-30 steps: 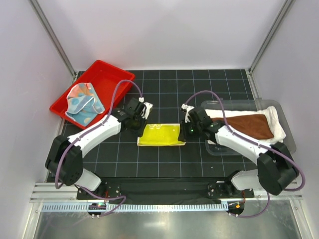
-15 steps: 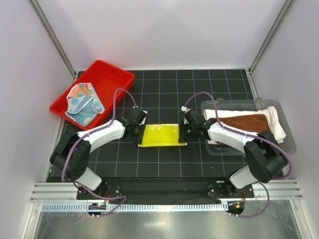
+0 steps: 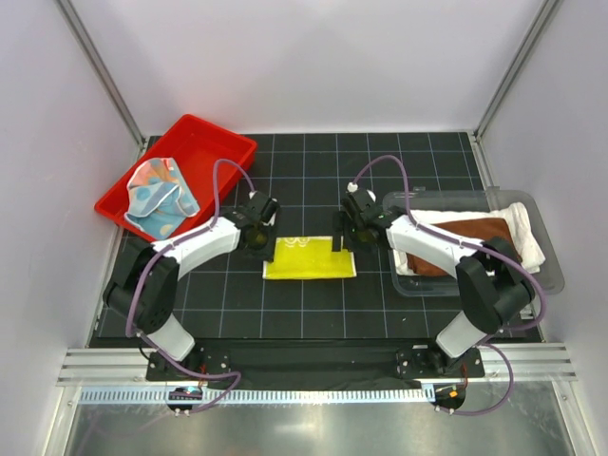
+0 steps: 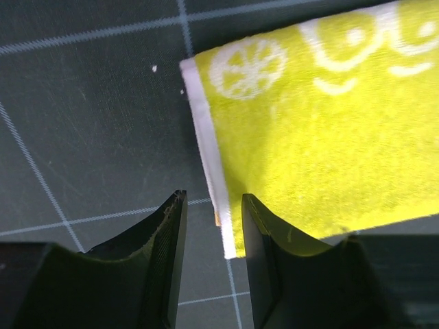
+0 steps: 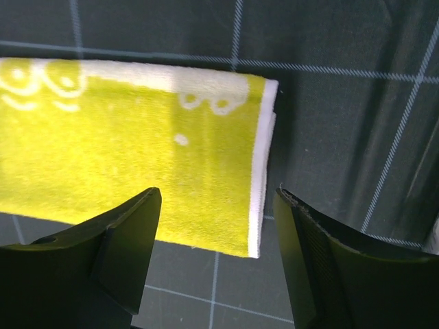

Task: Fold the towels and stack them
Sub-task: Smooth out wrinkles on the folded towel, then neatly place the folded towel into the bin

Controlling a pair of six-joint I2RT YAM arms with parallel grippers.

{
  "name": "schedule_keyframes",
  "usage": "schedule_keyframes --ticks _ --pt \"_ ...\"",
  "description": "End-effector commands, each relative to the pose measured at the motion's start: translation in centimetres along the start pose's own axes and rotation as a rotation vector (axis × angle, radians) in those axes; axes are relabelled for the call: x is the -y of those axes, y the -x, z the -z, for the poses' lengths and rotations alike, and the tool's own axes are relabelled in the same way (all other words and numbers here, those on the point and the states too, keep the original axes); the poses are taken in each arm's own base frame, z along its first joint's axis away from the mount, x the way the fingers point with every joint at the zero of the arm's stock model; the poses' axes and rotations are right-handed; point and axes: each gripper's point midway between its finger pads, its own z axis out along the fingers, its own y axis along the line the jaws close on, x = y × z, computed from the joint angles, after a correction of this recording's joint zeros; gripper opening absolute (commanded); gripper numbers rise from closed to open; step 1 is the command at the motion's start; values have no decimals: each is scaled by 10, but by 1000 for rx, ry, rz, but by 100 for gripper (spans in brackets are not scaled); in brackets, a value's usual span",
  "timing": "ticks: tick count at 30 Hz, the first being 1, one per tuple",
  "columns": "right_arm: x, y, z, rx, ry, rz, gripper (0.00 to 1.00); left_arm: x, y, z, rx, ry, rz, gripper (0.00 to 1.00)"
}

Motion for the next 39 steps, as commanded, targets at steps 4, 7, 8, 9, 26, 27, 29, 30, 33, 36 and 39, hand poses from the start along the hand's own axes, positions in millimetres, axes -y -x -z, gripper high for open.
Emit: schedule_keyframes --ticks 4,7,8,9,26,27,29,30,33,36,39 --pt "5 0 -10 -20 -45 -24 75 -1 -19 -18 -54 -30 78 38" --pt "2 -9 -17 -31 -7 -36 75 -10 -24 -23 -54 19 100 36" --pt "1 -10 -18 -35 4 -36 75 -12 -24 -22 -51 29 101 36" --pt "-2 -12 -19 -41 23 -28 75 -14 -25 -22 -50 39 102 36" --pt "-14 -40 -36 -59 163 -87 53 -28 -41 -26 -70 96 119 35" --pt "-15 -39 -36 -56 167 -86 47 -26 -42 -28 -76 87 120 35" --pt "-19 -36 -34 -44 188 -73 30 -22 -44 -29 -85 69 138 35" --pt "-19 -36 -33 -43 193 -71 26 -19 -48 -30 -99 50 146 35" --pt "-20 -31 -25 -19 208 -51 10 -18 -50 -27 -92 43 167 35" --pt "-20 -25 -12 10 213 -23 1 -17 -44 -16 -68 34 181 35" --pt "-15 -20 0 17 185 16 1 -11 -21 8 -1 7 181 37"
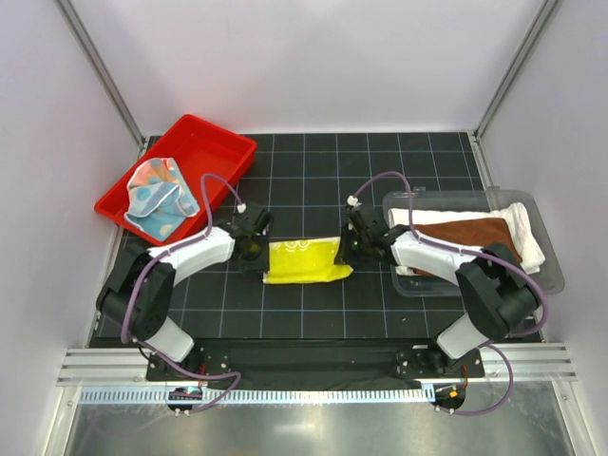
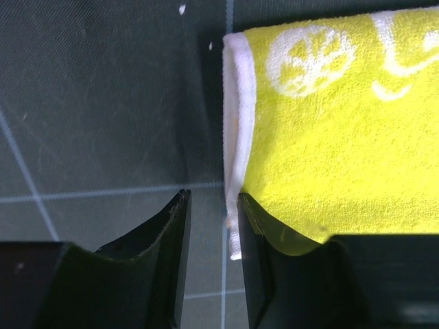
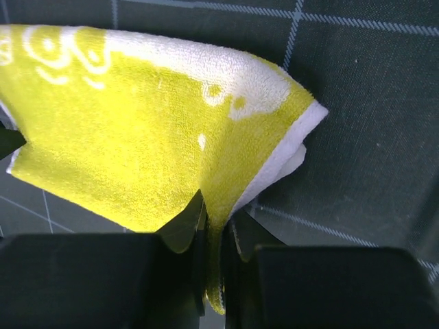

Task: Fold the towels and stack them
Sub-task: Neatly place the folded towel into the bin

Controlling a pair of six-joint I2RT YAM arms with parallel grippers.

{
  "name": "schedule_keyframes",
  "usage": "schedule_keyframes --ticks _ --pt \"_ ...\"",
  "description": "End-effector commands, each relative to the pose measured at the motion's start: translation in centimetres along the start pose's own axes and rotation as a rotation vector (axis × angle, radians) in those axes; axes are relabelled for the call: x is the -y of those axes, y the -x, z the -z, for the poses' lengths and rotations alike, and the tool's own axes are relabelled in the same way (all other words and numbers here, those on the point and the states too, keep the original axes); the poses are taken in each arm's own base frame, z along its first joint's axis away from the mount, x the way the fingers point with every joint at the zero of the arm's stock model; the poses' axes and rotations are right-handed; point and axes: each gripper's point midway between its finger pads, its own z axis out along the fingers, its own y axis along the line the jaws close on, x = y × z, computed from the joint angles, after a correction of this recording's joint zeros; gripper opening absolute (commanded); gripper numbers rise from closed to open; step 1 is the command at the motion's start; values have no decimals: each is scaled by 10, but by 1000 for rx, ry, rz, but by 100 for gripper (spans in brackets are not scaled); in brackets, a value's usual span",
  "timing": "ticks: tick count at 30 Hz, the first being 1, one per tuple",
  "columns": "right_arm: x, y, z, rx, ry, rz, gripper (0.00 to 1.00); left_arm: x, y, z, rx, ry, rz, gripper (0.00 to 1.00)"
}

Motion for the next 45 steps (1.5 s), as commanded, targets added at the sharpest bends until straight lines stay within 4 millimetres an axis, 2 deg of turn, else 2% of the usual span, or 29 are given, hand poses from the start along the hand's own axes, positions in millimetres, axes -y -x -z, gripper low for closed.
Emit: schedule_keyframes --ticks 1,2,3,4,6,7,9,12,15,18,21,25,27,33,36,41,45 --pt "-5 17 23 51 -9 69 1 8 26 35 81 -19 5 38" --pt "1 11 27 21 -38 79 1 4 33 48 98 3 -4 39" --pt "0 17 32 32 -50 86 1 4 41 57 122 14 -18 40" --pt "6 10 36 -5 -81 86 1 7 61 72 176 23 -42 40" --pt "8 13 45 -8 -108 98 1 -1 67 89 194 64 -67 40" --pt "18 9 52 -27 -162 102 1 -3 73 97 217 75 -83 41" --pt "15 13 63 -26 -168 116 1 -6 84 114 271 88 -89 43" --pt "22 18 90 -27 -232 148 1 -6 89 125 300 72 -104 44" --pt "30 22 115 -36 -279 184 1 -4 86 125 293 48 -122 44" --pt "47 26 139 -41 -321 188 1 -5 82 121 288 40 -134 44" --pt "53 31 152 -29 -335 192 1 -7 78 117 284 39 -138 44" --pt "81 36 175 -20 -418 165 1 -4 70 113 277 6 -141 44" --pt "95 47 191 29 -449 131 1 0 70 113 270 -15 -145 44" --pt "122 70 227 102 -518 140 1 5 71 111 264 -34 -154 44" --pt "144 79 239 122 -580 108 1 1 70 112 269 -20 -160 44" --pt "171 86 238 87 -610 103 1 -3 72 115 272 7 -177 44" --pt "193 95 249 89 -650 86 1 -8 74 116 276 30 -185 44"
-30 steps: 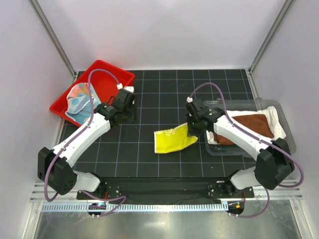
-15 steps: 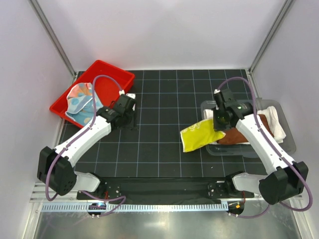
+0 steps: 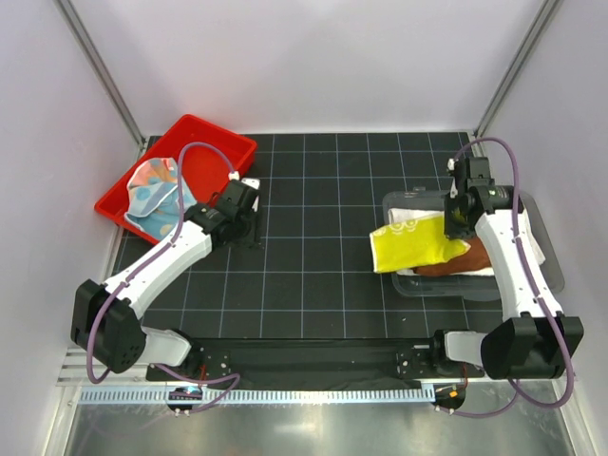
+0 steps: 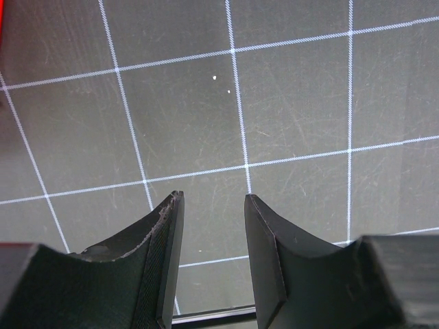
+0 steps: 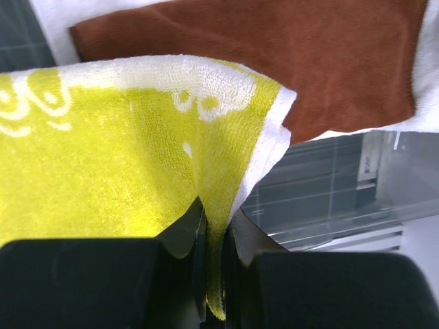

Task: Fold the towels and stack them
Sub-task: Neatly place the folded towel into the bin

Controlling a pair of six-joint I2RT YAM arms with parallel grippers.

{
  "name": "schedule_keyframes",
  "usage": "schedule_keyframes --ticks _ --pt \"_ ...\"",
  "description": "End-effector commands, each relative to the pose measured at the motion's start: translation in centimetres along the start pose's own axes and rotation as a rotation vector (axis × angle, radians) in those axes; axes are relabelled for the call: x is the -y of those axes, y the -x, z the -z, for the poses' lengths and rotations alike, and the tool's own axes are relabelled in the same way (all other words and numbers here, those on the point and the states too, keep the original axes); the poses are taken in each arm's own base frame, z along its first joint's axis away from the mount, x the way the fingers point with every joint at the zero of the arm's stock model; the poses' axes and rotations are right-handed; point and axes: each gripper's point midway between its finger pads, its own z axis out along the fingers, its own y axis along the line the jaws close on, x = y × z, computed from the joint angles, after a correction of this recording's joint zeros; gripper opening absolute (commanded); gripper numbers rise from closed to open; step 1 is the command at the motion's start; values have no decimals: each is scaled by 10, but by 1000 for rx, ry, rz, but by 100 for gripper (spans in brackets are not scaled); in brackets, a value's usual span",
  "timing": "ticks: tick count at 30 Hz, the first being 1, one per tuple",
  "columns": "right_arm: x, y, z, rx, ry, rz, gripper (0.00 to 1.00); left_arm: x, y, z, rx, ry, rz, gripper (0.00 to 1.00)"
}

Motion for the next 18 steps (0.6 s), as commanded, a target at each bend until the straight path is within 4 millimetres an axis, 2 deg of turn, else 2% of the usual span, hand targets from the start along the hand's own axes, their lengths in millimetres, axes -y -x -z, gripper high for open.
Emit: schedule_keyframes --ticks 1,5,11,15,18 --pt "24 26 9 68 -41 23 1 -4 14 11 53 8 -12 44" --pt "36 38 8 77 -56 13 1 -4 12 9 42 14 -17 44" --pt "54 43 -11 22 -82 -7 1 -8 15 11 47 32 -32 44" --pt "59 43 -17 5 -75 -18 1 -6 16 9 40 30 -39 44" --pt "58 41 -33 -45 -53 -11 1 -2 15 4 20 16 -44 44"
